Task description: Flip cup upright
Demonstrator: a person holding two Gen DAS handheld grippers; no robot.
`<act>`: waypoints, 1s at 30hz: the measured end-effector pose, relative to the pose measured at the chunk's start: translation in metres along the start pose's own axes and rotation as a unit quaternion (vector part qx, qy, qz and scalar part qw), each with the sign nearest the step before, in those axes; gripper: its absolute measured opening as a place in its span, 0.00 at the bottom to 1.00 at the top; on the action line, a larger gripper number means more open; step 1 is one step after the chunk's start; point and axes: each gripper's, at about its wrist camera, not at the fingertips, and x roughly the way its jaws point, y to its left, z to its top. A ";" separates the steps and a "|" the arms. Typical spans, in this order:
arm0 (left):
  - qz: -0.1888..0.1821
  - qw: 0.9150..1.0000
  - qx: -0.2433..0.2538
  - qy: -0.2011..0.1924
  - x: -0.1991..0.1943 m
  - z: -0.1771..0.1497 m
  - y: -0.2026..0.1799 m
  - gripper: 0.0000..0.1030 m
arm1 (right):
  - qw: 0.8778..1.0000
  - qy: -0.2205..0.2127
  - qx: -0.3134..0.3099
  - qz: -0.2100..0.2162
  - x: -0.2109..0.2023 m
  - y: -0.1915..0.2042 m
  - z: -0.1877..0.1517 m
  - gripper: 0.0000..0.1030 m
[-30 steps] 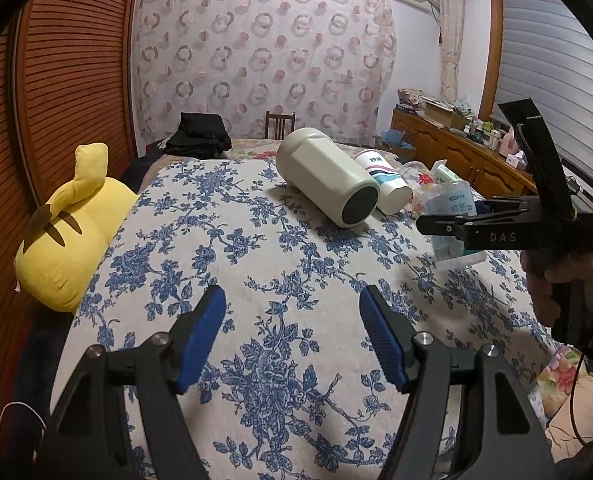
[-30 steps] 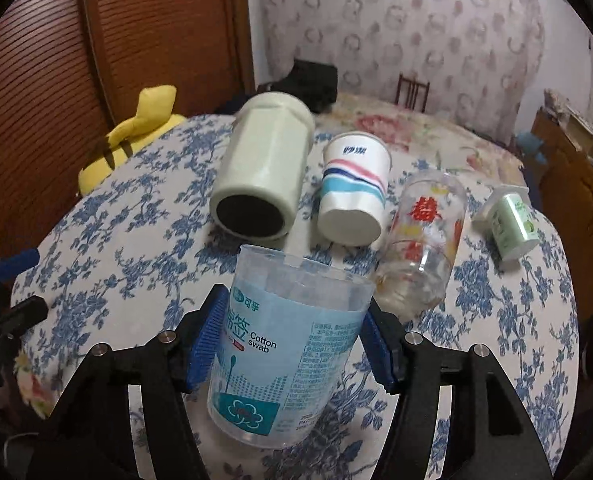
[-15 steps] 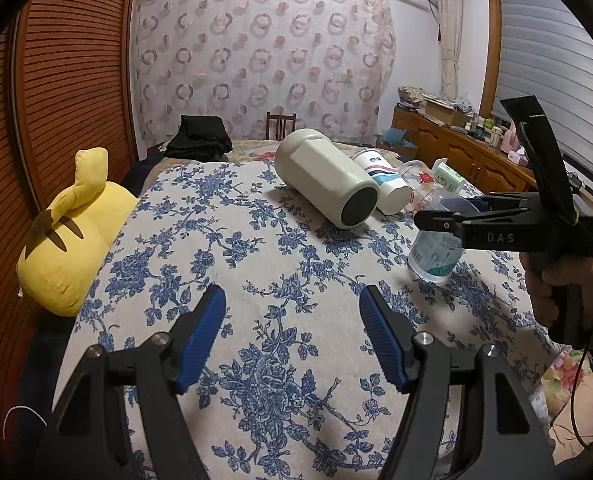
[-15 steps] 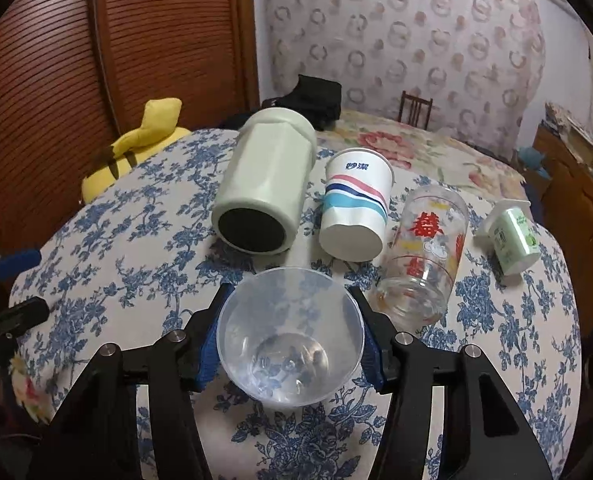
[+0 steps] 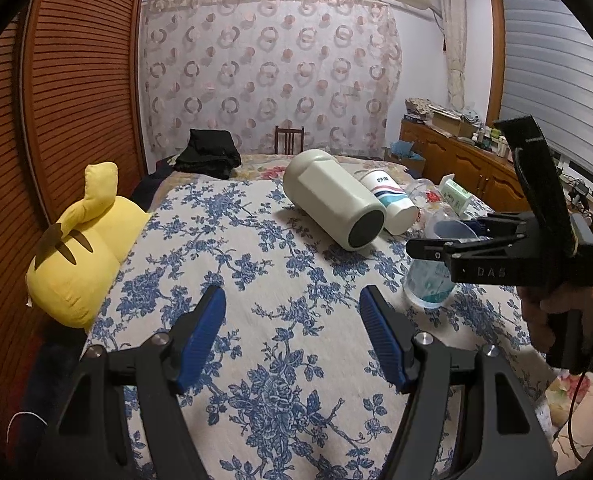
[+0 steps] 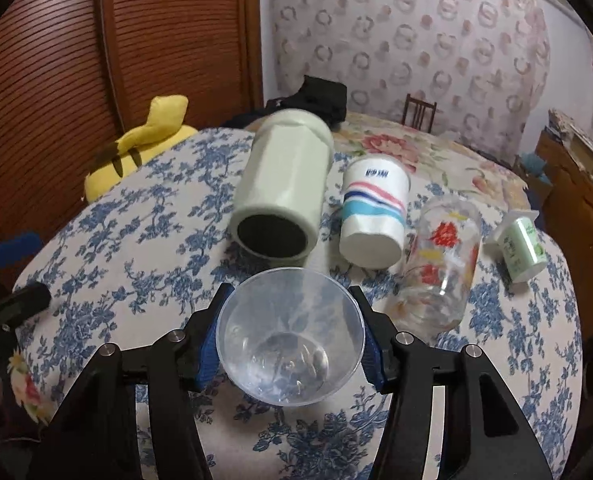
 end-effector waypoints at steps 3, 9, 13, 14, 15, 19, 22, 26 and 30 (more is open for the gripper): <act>0.006 1.000 -0.001 -0.002 0.000 0.002 0.000 0.67 | 1.000 0.001 -0.001 0.002 0.002 0.001 0.000 0.60; 0.023 1.000 -0.003 -0.015 -0.005 0.010 -0.006 0.67 | 1.000 -0.007 0.007 0.007 -0.017 0.000 -0.008 0.72; 0.027 0.999 -0.002 -0.030 -0.012 0.015 -0.013 0.67 | 0.999 -0.038 0.031 0.001 -0.048 -0.005 -0.023 0.77; 0.029 0.999 -0.002 -0.033 -0.013 0.016 -0.015 0.67 | 0.998 -0.047 0.037 -0.003 -0.055 -0.006 -0.027 0.78; 0.030 0.999 -0.002 -0.036 -0.014 0.017 -0.017 0.67 | 0.997 -0.060 0.044 -0.011 -0.063 -0.007 -0.031 0.78; 0.034 0.998 0.000 -0.044 -0.019 0.018 -0.026 0.67 | 0.991 -0.109 0.069 -0.046 -0.096 -0.012 -0.047 0.79; 0.038 0.998 0.002 -0.048 -0.022 0.017 -0.032 0.67 | 0.982 -0.146 0.094 -0.076 -0.117 -0.017 -0.061 0.79; 0.035 0.998 0.007 -0.051 -0.024 0.014 -0.039 0.67 | 0.974 -0.172 0.111 -0.097 -0.134 -0.023 -0.074 0.79; 0.036 0.997 0.005 -0.063 -0.029 0.012 -0.041 0.67 | 0.970 -0.184 0.125 -0.101 -0.142 -0.027 -0.081 0.79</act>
